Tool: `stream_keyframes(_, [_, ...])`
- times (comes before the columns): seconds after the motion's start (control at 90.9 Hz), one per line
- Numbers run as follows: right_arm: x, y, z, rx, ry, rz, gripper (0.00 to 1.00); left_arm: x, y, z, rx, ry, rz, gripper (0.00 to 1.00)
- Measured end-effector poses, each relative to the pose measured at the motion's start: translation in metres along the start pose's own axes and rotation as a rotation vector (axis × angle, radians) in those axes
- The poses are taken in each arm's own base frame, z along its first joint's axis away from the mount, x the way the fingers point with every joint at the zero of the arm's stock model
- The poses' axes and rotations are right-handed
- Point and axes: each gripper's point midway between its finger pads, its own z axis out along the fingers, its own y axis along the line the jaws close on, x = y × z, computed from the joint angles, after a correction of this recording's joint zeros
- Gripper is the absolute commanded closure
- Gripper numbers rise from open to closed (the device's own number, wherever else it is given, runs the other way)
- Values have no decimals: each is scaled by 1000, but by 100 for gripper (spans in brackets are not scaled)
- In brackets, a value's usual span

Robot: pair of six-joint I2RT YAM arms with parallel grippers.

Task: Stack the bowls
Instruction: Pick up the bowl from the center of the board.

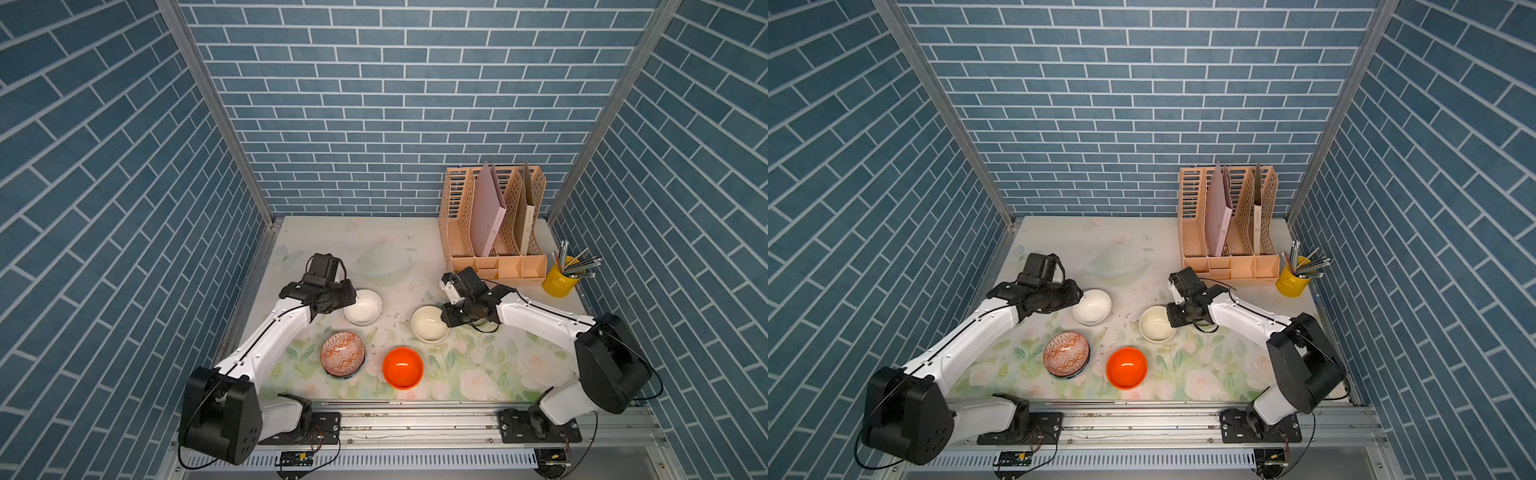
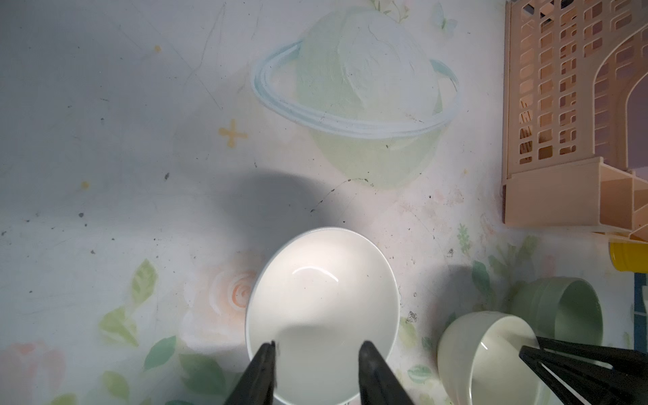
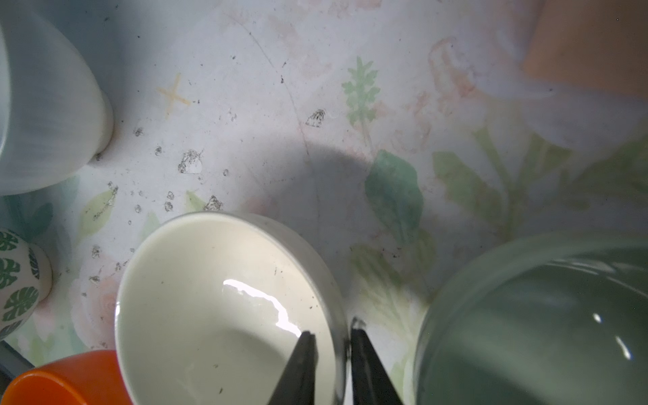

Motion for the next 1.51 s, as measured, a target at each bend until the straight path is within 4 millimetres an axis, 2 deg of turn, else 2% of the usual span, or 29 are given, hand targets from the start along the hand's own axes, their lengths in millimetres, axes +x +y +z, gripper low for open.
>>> stream_keyframes(0.319, [3,-1,5,8,16,0,85,0,0,-1,1,-1,0,56])
stream_keyframes(0.704, [9,-2,5,24,39,-5,97,1,-1,-5,7,-4,1,56])
stream_keyframes(0.891, [3,1,2,22,33,-6,100,7,-7,-9,25,19,7,56])
stream_keyframes(1.023, [-4,3,-3,21,23,-8,100,9,-22,-14,53,26,32,56])
stream_keyframes(1.166, [-13,6,-10,21,11,-12,100,9,-50,-17,103,40,73,56])
stream_keyframes(1.32, [-25,10,-18,23,-11,-16,100,11,-85,-9,139,79,126,56])
stream_keyframes(1.507, [-37,15,-27,19,-32,-27,100,26,-122,2,176,135,185,56])
